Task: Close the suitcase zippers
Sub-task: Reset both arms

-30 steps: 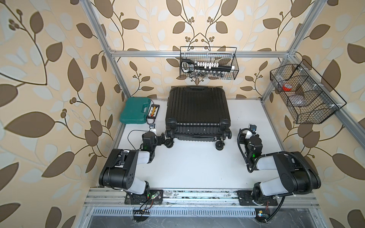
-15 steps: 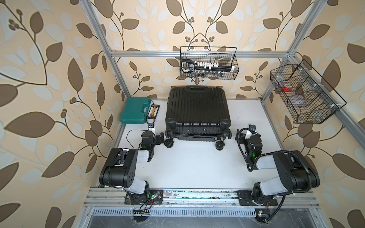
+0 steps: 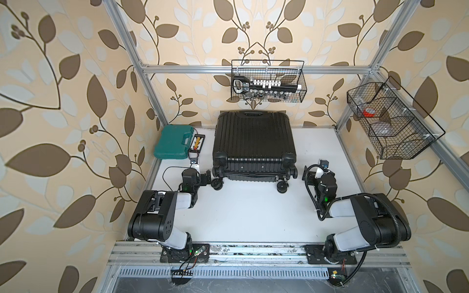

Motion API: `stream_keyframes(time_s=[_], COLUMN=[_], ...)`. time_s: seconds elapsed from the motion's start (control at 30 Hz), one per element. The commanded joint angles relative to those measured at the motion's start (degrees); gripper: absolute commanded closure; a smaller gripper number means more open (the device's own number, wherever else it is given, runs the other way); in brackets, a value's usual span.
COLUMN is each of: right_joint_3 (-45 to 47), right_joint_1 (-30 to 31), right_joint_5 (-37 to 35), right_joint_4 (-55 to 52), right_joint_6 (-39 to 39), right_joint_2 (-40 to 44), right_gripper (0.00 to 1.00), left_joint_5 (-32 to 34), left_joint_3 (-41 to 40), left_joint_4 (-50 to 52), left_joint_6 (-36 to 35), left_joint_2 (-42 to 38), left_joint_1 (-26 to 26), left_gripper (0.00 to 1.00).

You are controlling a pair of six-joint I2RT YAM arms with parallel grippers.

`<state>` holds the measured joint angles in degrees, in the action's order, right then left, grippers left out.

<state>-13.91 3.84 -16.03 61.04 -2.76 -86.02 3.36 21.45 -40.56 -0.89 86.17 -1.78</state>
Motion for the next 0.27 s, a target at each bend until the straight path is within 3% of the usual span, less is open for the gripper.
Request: stream_keyframes(time_s=[0.0, 0.23], right_joint_3=[-1.1, -1.1], right_joint_1=[-0.2, -0.3], right_joint_5=[0.5, 0.5], right_joint_4=[0.0, 0.0], right_joint_6=[-0.2, -0.2], right_joint_2=[-0.1, -0.2], right_gripper=[0.0, 0.0], left_joint_5=[-0.8, -1.4], left_joint_3=[1.4, 1.3], left_joint_4=[-1.0, -1.0], left_joint_6=[0.9, 1.0], left_joint_2=[-0.1, -0.2], left_joint_1=[0.4, 0.7], left_gripper=[0.01, 0.01])
